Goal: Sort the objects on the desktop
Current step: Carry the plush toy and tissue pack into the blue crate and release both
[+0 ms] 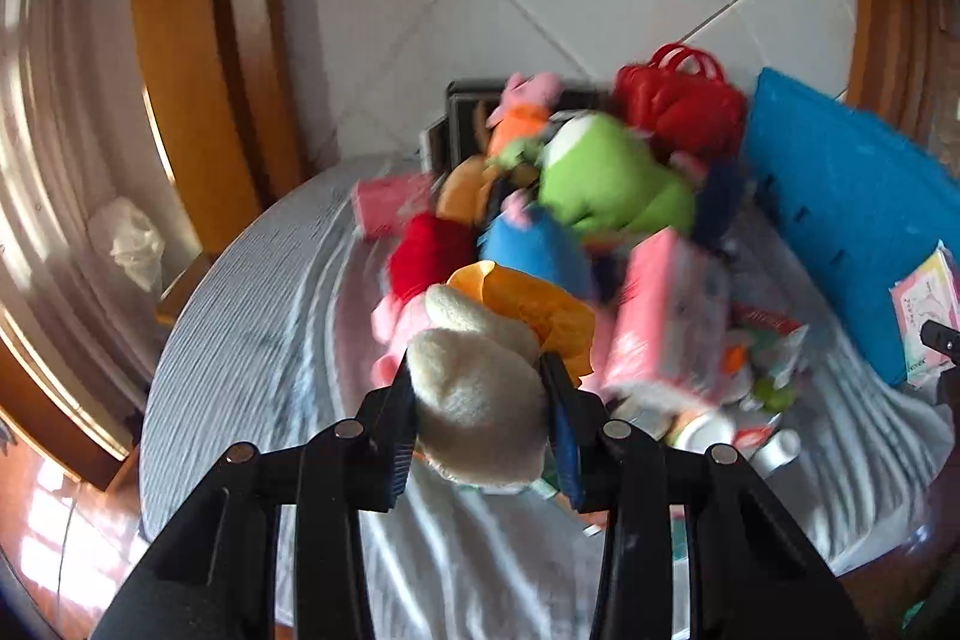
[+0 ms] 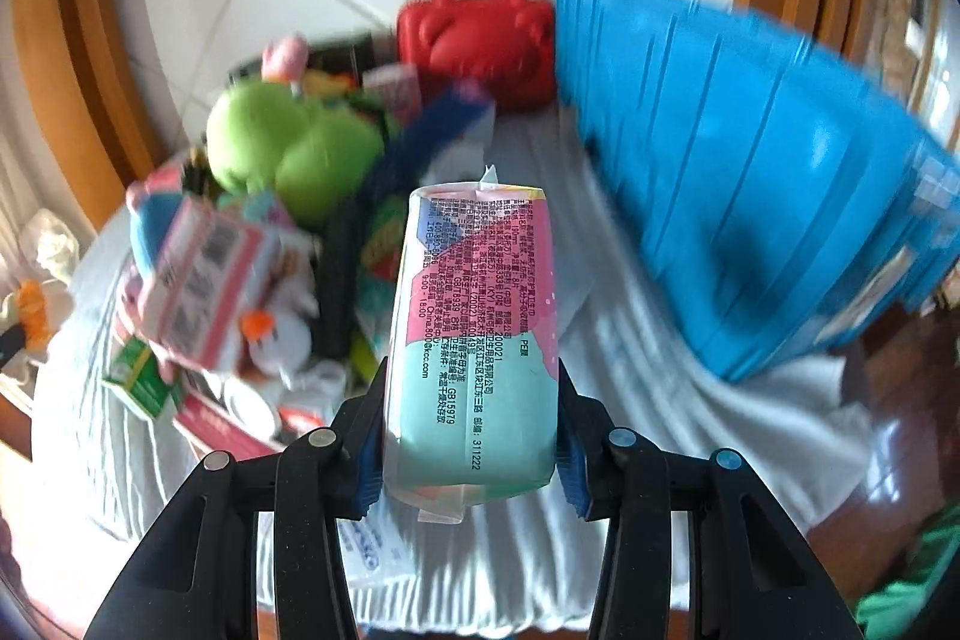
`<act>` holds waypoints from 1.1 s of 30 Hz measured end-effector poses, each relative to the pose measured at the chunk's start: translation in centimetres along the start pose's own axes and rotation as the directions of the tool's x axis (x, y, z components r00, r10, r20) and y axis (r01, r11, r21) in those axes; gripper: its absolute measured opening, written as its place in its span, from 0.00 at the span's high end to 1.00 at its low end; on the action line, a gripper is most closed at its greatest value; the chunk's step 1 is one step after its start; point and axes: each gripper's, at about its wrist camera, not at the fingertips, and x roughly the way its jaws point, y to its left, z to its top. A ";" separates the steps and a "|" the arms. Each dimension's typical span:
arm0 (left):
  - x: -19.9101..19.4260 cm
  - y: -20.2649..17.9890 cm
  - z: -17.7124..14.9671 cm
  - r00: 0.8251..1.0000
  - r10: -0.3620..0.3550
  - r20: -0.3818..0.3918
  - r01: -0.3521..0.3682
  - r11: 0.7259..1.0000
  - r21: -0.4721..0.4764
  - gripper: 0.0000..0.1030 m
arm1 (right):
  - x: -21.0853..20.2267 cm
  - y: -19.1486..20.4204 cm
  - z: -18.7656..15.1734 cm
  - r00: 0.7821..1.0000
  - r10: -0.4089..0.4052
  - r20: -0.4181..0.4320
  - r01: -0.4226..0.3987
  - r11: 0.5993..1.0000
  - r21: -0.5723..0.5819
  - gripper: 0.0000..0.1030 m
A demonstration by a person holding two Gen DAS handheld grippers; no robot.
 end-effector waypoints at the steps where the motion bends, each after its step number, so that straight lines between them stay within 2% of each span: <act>1: -0.2 -0.9 0.5 1.000 -0.020 0.011 0.020 1.000 0.006 0.63 | -0.9 -0.5 0.7 1.000 -0.005 0.023 0.006 1.000 -0.003 0.56; 5: -1.5 -6.5 2.6 0.990 -0.121 0.071 0.119 0.992 0.031 0.63 | -3.6 -3.5 3.7 0.994 -0.020 0.110 0.023 1.000 -0.018 0.56; 9: -3.4 -14.8 5.1 0.967 -0.215 0.139 0.205 0.975 0.082 0.63 | -5.3 -8.3 6.9 0.982 -0.038 0.185 0.044 0.999 -0.027 0.56; 12: -4.5 -21.4 7.2 0.942 -0.274 0.194 0.260 0.961 0.093 0.63 | -6.5 -13.9 10.0 0.972 -0.026 0.234 0.036 0.999 -0.041 0.56; 16: -5.0 -30.4 10.9 0.902 -0.381 0.204 0.378 0.924 0.058 0.63 | -5.9 -21.5 14.6 0.967 -0.077 0.241 0.106 0.988 -0.109 0.56; 17: -5.0 -34.1 12.4 0.892 -0.403 0.203 0.398 0.915 0.069 0.63 | -5.4 -23.1 15.7 0.969 -0.087 0.231 0.119 0.985 -0.128 0.56; 19: -4.9 -38.1 14.3 0.892 -0.407 0.196 0.398 0.913 0.084 0.63 | -4.1 -27.2 18.1 0.974 -0.111 0.196 0.144 0.975 -0.167 0.56; 21: -3.7 -44.1 17.4 0.891 -0.433 0.139 0.422 0.901 0.101 0.63 | -2.4 -30.2 20.0 0.980 -0.132 0.151 0.161 0.967 -0.197 0.56; 22: -3.3 -45.6 18.2 0.890 -0.441 0.116 0.431 0.897 0.100 0.63 | -1.1 -31.9 21.3 0.984 -0.134 0.119 0.156 0.967 -0.203 0.56; 24: 0.1 -51.0 21.0 0.889 -0.458 -0.008 0.457 0.884 0.097 0.63 | 1.4 -35.0 23.6 0.990 -0.135 0.050 0.143 0.969 -0.199 0.56; 25: 1.7 -53.0 21.8 0.896 -0.441 -0.058 0.444 0.891 0.094 0.63 | 2.3 -36.3 24.2 0.991 -0.131 0.021 0.133 0.973 -0.190 0.56; 28: 6.1 -57.9 23.1 0.898 -0.390 -0.205 0.417 0.903 0.106 0.63 | 5.9 -39.9 26.1 0.990 -0.109 -0.087 0.095 0.985 -0.146 0.56; 30: 9.4 -61.2 23.1 0.903 -0.324 -0.284 0.372 0.918 0.137 0.63 | 8.5 -41.5 26.5 0.981 -0.102 -0.162 0.084 0.990 -0.111 0.56; 32: 12.2 -62.9 22.2 0.897 -0.275 -0.346 0.345 0.925 0.159 0.63 | 11.6 -42.8 26.4 0.959 -0.101 -0.266 0.078 0.992 -0.096 0.56; 33: 13.4 -63.7 21.7 0.890 -0.256 -0.377 0.336 0.927 0.164 0.63 | 13.4 -43.2 26.0 0.939 -0.109 -0.325 0.079 0.991 -0.103 0.56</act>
